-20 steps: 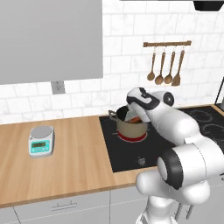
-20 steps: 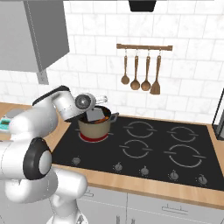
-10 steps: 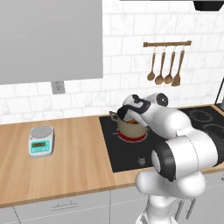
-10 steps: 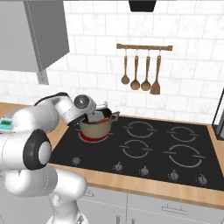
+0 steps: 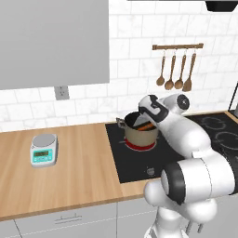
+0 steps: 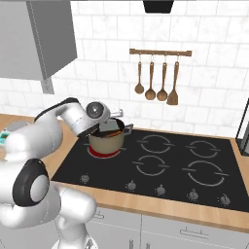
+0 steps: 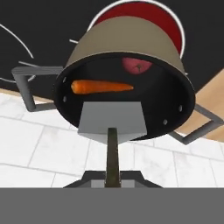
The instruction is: Put the carrot and tomato in the pot. Retrieve the spatula and lightly stir the vegetables in the pot.
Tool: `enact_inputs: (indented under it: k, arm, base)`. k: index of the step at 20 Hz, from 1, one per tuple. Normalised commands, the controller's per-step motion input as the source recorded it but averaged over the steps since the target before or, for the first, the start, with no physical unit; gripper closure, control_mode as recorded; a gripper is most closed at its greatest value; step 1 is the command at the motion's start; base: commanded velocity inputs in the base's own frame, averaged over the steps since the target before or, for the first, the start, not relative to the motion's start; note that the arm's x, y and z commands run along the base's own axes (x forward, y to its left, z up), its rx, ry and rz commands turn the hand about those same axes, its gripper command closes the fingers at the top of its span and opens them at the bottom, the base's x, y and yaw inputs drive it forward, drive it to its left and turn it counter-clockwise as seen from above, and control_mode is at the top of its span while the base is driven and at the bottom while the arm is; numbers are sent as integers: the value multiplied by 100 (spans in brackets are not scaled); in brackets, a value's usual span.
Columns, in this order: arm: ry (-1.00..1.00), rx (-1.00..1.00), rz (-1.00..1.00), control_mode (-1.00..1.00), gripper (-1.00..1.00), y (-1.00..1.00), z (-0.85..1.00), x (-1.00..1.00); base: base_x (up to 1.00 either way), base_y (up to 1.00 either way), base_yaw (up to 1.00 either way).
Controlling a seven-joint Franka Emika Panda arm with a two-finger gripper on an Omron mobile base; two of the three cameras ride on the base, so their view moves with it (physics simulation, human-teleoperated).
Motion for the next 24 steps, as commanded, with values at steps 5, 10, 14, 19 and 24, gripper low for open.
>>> enact_inputs:
  k: [5,10,14,19,24]
  arm:
    - [31,12,-9,-100,100,15,70,-9]
    - [32,5,-5,-100,100,44,28,-1]
    - [30,0,0,-100,100,49,-18,26]
    - [9,0,-1,-100,100,21,-12,16]
    - [0,0,-7,-100,100,0,72,0]
  base:
    - [0,0,0]
    - [0,0,0]
    - [0,0,0]
    - [0,0,0]
    - [0,0,0]
